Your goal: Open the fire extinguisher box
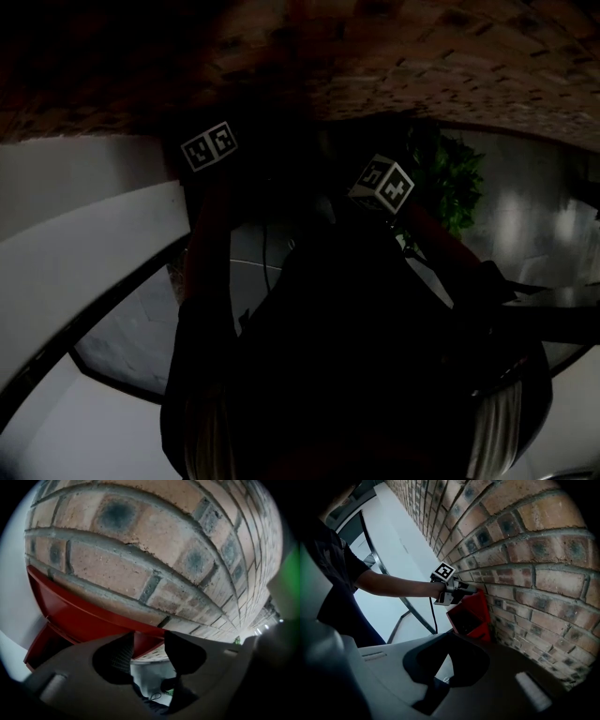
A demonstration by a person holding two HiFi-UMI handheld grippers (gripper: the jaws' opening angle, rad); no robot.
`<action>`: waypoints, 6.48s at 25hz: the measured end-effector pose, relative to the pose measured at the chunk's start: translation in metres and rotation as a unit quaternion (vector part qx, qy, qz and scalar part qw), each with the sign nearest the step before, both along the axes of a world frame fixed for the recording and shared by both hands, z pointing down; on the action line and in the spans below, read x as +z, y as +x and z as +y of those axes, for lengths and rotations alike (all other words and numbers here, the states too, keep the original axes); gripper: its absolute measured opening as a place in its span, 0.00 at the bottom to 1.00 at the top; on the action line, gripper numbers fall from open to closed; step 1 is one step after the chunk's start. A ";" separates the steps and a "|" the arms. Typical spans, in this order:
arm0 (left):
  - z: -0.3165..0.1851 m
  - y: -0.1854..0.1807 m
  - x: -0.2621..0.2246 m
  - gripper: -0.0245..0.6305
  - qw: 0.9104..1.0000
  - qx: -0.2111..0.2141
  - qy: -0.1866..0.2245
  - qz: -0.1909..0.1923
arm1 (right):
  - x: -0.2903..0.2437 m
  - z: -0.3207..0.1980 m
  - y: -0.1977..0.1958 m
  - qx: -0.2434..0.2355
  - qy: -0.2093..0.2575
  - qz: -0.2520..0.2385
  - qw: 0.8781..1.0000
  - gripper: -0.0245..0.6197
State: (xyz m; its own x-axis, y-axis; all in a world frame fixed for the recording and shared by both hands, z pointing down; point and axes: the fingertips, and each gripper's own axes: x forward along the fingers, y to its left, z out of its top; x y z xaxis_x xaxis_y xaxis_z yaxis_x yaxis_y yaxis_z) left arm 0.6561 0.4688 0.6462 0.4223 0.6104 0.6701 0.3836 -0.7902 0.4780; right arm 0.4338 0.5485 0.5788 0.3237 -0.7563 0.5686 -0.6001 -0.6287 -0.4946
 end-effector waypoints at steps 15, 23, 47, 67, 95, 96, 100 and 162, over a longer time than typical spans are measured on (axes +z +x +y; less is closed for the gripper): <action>0.000 -0.009 0.003 0.36 1.000 0.022 0.011 -0.007 | 0.001 -0.002 -0.001 -0.029 -0.021 0.008 0.999 0.04; -0.017 -0.017 -0.011 0.36 1.000 0.004 0.003 0.012 | -0.006 -0.008 -0.007 -0.028 -0.016 0.017 0.999 0.04; -0.096 -0.126 -0.174 0.03 0.969 0.074 0.007 0.234 | -0.040 -0.101 -0.055 -0.156 -0.029 0.062 0.985 0.04; -0.277 -0.356 -0.247 0.04 0.923 -0.253 0.049 0.286 | -0.067 -0.187 -0.115 -0.356 0.040 0.091 0.929 0.04; -0.251 -0.657 -0.259 0.04 0.795 -0.514 0.230 0.227 | -0.168 -0.256 -0.331 -0.639 0.227 0.074 0.732 0.04; -0.252 -0.665 -0.258 0.04 0.789 -0.520 0.236 0.226 | -0.167 -0.256 -0.339 -0.644 0.225 0.071 0.727 0.04; -0.266 -0.698 -0.252 0.04 0.769 -0.547 0.238 0.231 | -0.165 -0.266 -0.365 -0.663 0.214 0.070 0.714 0.04; -0.875 -0.993 -0.264 0.04 0.691 -0.632 0.278 0.214 | -0.177 -0.943 -0.654 -0.704 0.254 0.077 0.659 0.04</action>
